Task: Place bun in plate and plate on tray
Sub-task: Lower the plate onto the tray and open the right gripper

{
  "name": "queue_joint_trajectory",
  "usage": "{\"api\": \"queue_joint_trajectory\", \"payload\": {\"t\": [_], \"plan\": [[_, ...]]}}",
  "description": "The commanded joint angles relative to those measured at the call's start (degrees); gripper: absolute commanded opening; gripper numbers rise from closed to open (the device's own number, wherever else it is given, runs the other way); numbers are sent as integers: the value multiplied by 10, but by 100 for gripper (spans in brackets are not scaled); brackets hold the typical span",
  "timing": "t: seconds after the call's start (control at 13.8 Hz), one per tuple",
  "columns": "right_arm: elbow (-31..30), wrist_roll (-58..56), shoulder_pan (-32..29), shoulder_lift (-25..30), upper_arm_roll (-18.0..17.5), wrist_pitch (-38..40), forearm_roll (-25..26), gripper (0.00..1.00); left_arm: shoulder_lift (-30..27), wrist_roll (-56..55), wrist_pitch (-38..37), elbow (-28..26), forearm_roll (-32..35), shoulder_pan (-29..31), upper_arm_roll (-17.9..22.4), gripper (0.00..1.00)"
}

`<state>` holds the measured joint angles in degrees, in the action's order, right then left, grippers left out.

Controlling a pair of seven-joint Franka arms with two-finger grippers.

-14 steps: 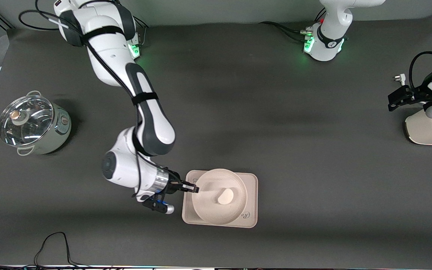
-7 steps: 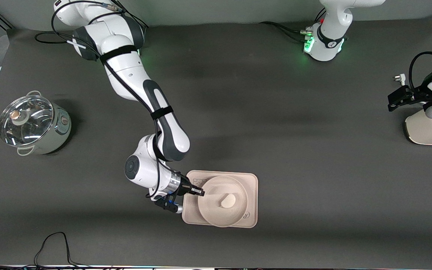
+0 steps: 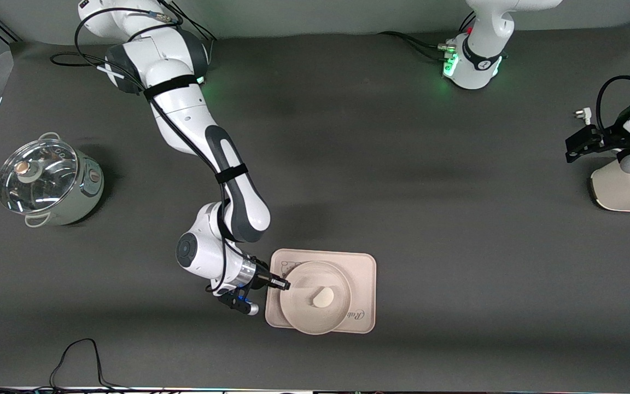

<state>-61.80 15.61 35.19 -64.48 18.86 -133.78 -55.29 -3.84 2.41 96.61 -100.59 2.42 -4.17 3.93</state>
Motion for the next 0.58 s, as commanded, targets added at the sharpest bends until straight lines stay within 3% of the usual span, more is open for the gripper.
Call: {"api": "queue_joint_trajectory", "payload": {"t": [0.0, 0.29, 0.51], "plan": [[19, 5, -9, 0, -5, 2, -10, 100, 6, 8, 1, 8, 1, 0, -1, 100], [9, 7, -11, 33, 1, 52, 4, 100, 6, 8, 1, 8, 1, -1, -1, 100], [-7, 0, -13, 102, 33, 154, 121, 100, 6, 8, 1, 8, 1, 0, -1, 100]]}}
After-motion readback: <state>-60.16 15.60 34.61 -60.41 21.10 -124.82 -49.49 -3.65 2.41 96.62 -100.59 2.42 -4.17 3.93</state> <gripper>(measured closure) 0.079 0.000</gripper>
